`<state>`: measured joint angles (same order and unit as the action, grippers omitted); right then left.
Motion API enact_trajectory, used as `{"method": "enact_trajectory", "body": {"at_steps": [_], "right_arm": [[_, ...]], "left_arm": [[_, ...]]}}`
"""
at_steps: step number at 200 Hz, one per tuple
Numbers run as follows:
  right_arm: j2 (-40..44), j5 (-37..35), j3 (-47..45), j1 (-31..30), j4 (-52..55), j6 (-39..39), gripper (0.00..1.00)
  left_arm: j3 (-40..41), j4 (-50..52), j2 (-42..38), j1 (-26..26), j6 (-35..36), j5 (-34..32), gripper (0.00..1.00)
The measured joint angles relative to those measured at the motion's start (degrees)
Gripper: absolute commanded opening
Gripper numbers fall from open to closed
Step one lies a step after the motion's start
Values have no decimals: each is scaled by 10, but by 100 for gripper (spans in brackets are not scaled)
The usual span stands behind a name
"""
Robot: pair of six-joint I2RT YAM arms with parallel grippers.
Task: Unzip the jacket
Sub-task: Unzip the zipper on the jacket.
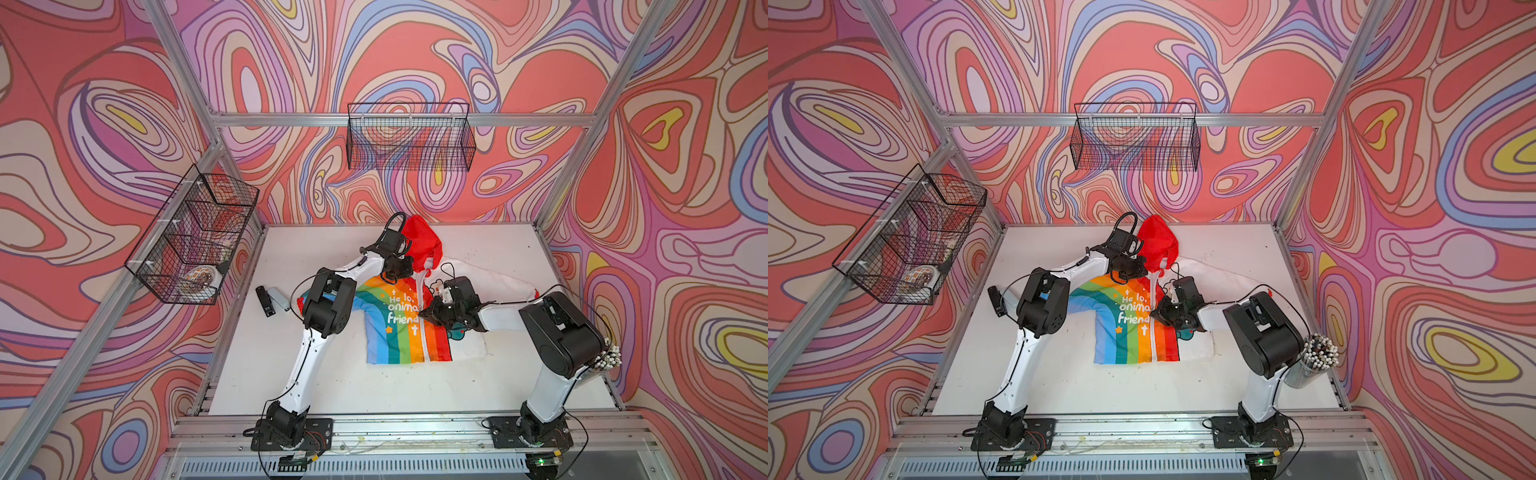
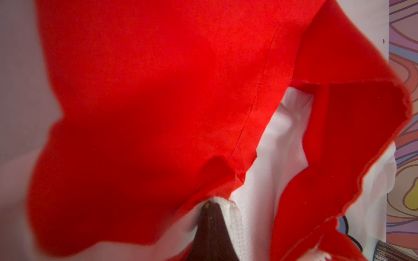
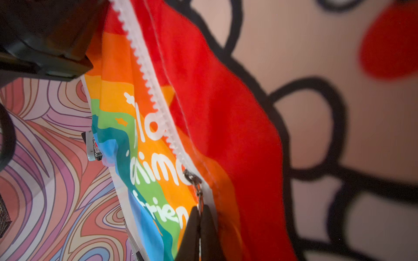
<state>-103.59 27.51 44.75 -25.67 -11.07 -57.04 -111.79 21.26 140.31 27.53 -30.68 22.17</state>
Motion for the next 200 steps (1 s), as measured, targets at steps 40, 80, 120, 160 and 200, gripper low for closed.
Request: {"method": "enact_trajectory", "body": {"at_steps": [40,80,120,160,200], "right_arm": [[14,-5,-13,-7,6,-1,0],[49,-12,-35,-16,31,-3,0],[66,-16,-48,-21,48,-3,0],[80,-18,-58,-31,59,-3,0],[88,-24,-62,-47,65,-5,0]], "left_arm": [[-1,0,0,0,0,1,1],[-1,0,0,0,0,2,1],[-1,0,0,0,0,2,1],[-1,0,0,0,0,2,1],[-1,0,0,0,0,2,1]]}}
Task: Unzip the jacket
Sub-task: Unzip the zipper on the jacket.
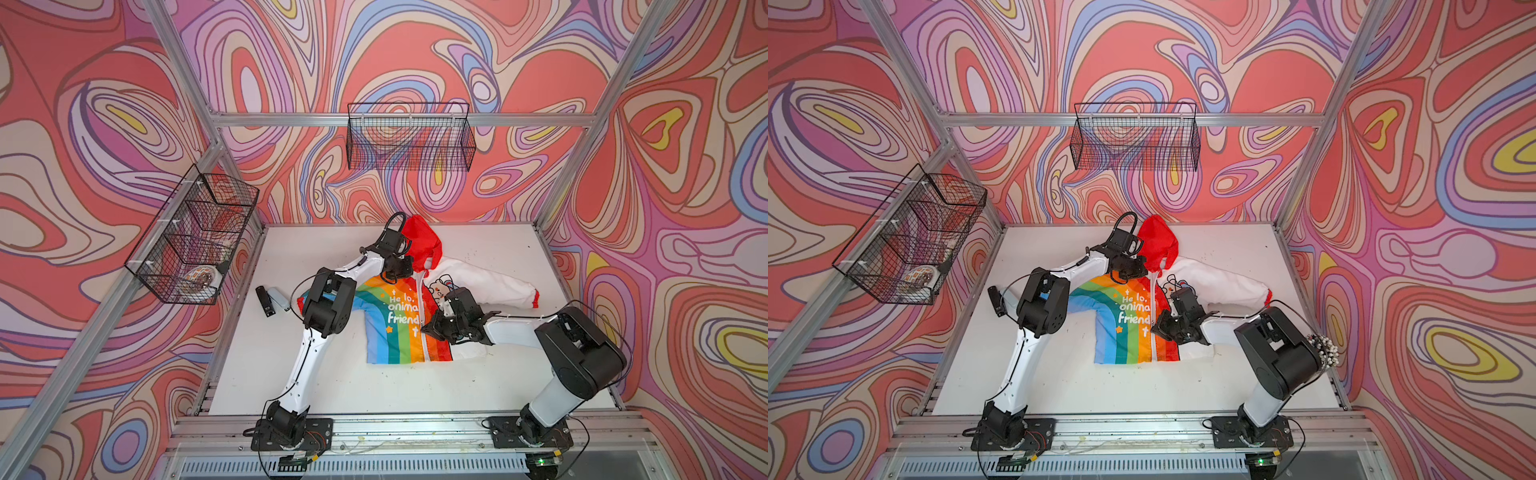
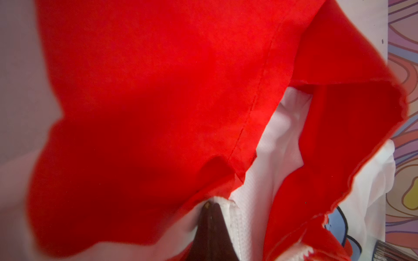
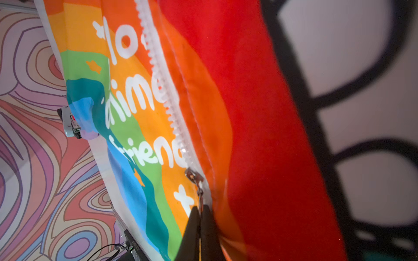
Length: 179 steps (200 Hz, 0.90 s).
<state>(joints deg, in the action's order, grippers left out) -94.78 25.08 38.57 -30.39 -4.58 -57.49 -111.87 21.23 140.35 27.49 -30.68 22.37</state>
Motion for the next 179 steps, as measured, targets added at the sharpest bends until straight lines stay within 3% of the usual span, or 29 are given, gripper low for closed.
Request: {"method": "enact_trajectory", "body": {"at_steps": [179], "right_arm": [[55,-33,-53,-49,7,-27,0]], "left_arm": [[0,0,0,0,0,2,1]]}}
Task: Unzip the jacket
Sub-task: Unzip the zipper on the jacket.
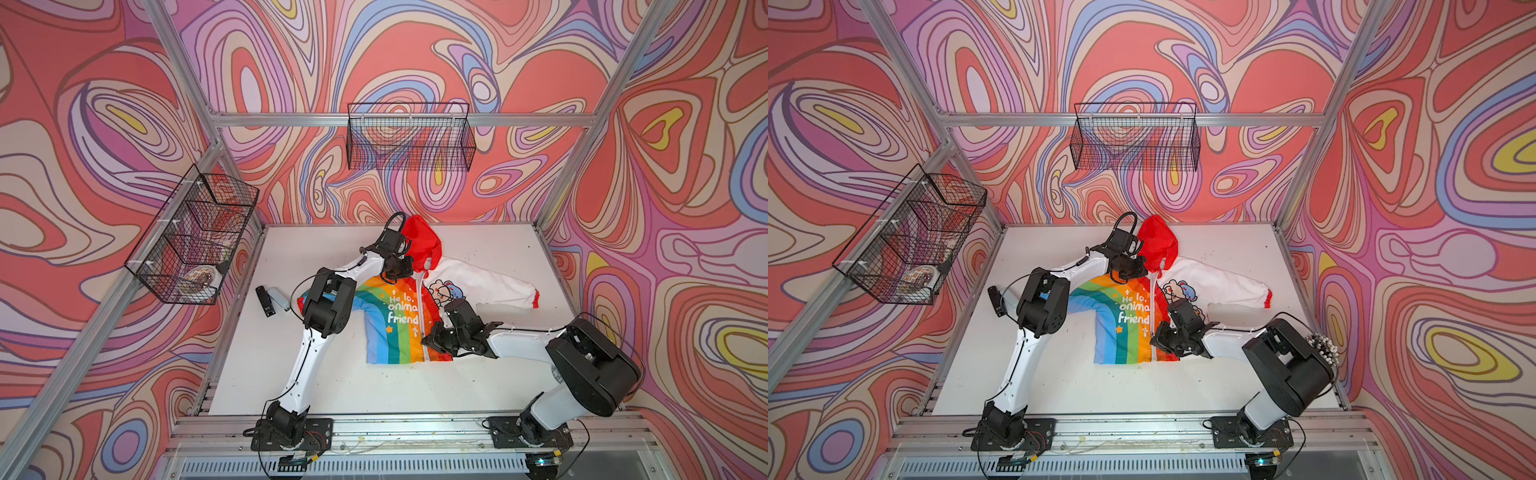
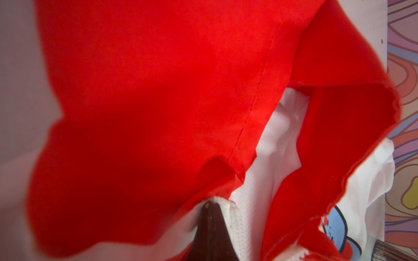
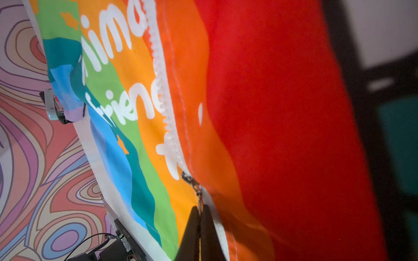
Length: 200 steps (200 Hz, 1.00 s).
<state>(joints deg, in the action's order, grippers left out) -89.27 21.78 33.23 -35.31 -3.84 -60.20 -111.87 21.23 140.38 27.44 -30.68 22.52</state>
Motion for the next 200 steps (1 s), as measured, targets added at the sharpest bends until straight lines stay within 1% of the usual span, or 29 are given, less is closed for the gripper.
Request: {"method": "enact_trajectory", "body": {"at_steps": [53,200], "right_arm": [[14,-13,-8,-15,6,-9,0],[75,-22,-20,-53,96,-14,0]], "left_arm": [[0,0,0,0,0,0,0],[0,0,0,0,0,0,0]]}}
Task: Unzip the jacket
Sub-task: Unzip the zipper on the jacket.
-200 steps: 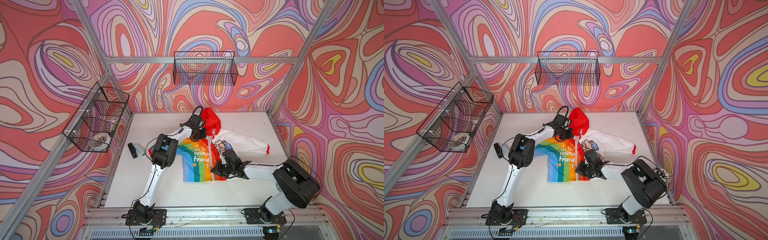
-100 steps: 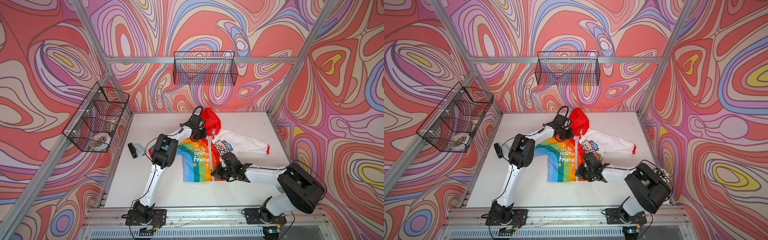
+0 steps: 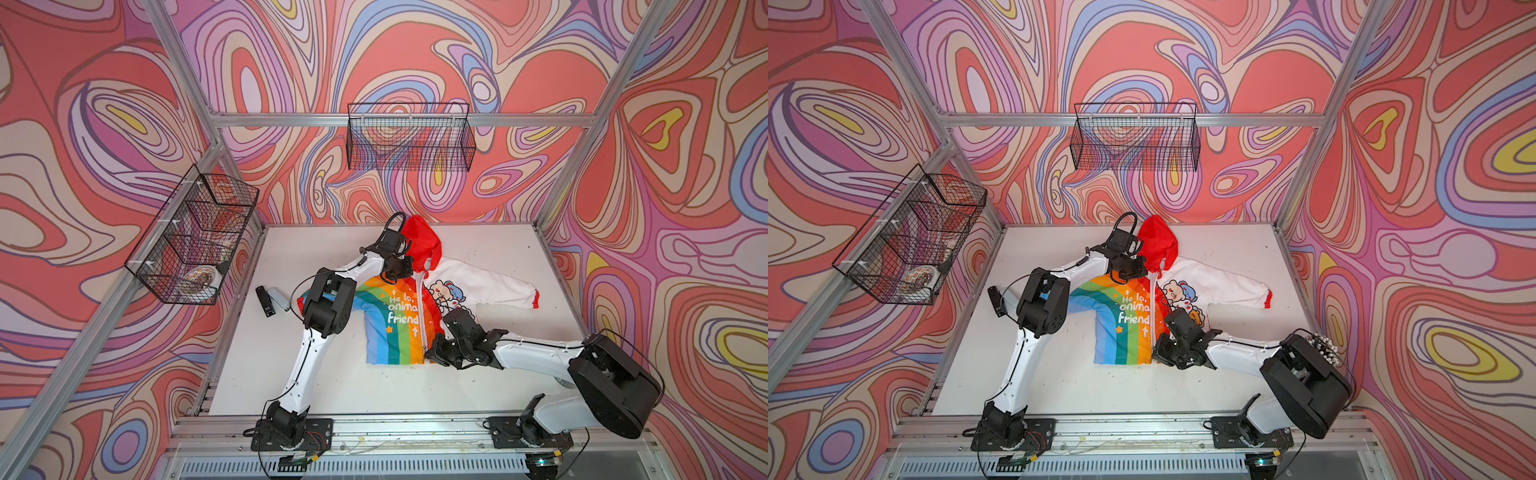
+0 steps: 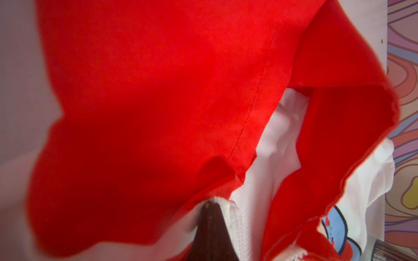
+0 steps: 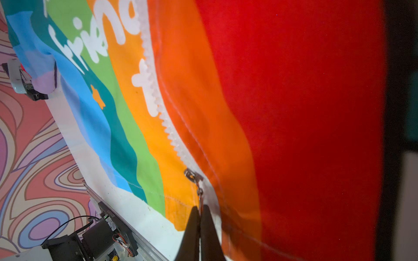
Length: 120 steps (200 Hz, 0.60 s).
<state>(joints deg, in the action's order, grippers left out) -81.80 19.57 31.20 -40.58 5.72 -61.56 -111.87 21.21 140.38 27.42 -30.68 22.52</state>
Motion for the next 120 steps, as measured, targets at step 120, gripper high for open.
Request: {"method": "enact_trajectory", "body": {"at_steps": [120], "right_arm": [[43,4,-4,-26,50,-2,0]], "left_arm": [[0,0,0,0,0,0,0]]}}
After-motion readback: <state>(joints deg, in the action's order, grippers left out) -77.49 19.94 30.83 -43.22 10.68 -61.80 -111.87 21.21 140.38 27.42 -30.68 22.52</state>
